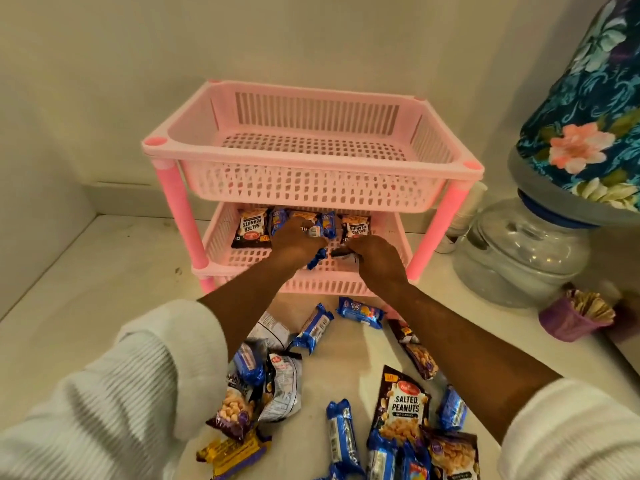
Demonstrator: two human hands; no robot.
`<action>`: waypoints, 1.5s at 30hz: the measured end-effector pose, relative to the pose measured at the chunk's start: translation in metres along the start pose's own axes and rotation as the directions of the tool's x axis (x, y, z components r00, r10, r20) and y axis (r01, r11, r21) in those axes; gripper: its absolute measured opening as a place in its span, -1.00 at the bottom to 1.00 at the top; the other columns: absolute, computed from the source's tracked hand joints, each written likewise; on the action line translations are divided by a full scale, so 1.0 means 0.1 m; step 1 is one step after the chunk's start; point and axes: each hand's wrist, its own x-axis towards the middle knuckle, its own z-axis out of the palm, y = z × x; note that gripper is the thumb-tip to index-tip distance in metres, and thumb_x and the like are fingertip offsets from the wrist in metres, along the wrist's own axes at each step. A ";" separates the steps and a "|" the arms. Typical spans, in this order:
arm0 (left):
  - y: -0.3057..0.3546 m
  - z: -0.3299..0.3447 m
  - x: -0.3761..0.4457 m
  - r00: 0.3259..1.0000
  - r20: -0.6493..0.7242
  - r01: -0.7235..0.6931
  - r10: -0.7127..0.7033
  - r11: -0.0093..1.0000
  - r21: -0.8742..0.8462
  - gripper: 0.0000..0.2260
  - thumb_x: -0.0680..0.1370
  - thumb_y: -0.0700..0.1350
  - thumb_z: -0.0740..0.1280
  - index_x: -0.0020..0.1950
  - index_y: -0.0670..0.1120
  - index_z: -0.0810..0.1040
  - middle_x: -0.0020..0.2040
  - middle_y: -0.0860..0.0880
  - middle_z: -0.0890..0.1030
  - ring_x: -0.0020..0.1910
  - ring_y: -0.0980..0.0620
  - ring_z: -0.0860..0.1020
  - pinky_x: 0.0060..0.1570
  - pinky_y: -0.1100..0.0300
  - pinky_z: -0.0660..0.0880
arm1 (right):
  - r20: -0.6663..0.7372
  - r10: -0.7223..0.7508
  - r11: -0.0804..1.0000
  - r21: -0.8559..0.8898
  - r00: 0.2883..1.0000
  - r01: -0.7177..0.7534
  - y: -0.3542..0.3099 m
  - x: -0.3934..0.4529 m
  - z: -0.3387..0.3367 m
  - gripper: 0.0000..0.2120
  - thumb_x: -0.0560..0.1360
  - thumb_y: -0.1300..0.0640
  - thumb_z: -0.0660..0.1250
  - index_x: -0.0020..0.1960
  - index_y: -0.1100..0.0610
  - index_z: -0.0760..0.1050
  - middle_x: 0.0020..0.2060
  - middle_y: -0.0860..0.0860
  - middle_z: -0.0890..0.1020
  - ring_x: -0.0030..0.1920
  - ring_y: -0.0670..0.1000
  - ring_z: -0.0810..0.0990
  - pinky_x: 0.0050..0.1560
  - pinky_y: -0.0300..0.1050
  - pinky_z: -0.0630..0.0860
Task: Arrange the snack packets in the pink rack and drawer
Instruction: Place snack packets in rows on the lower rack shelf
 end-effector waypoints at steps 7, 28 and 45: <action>-0.16 0.25 0.37 0.987 0.138 0.083 -0.086 0.996 0.023 -0.54 0.49 -0.11 0.47 0.34 -0.13 0.43 0.09 -0.12 0.57 -0.06 -0.02 0.55 -0.14 0.14 0.51 | 0.335 0.096 0.994 -0.086 0.937 -0.071 0.17 0.24 -0.15 -0.71 0.53 0.20 0.38 0.19 -0.02 0.69 0.18 0.04 0.68 0.18 0.14 0.61 0.19 -0.01 0.56; -0.10 0.44 0.46 0.889 0.444 0.059 -0.115 0.989 0.139 -0.53 0.52 -0.51 0.15 0.29 -0.08 0.51 0.17 -0.14 0.53 -0.32 0.06 0.45 -0.52 0.30 0.40 | 0.360 0.361 0.928 -0.044 0.860 -0.371 0.13 0.26 0.01 -0.82 0.52 0.14 0.33 0.03 0.19 0.65 0.00 0.13 0.70 -0.01 0.14 0.65 -0.16 -0.12 0.47; -0.24 0.15 0.00 0.933 0.149 -0.359 0.329 0.812 0.461 -0.68 0.53 -0.17 0.37 0.26 0.06 0.54 0.25 -0.10 0.47 0.26 -0.10 0.42 0.15 0.07 0.42 | 0.104 0.251 0.966 0.037 0.962 -0.256 -0.09 -0.07 0.02 -0.84 0.56 0.30 0.29 -0.01 0.30 0.64 -0.01 0.21 0.65 0.04 0.21 0.62 -0.05 -0.07 0.47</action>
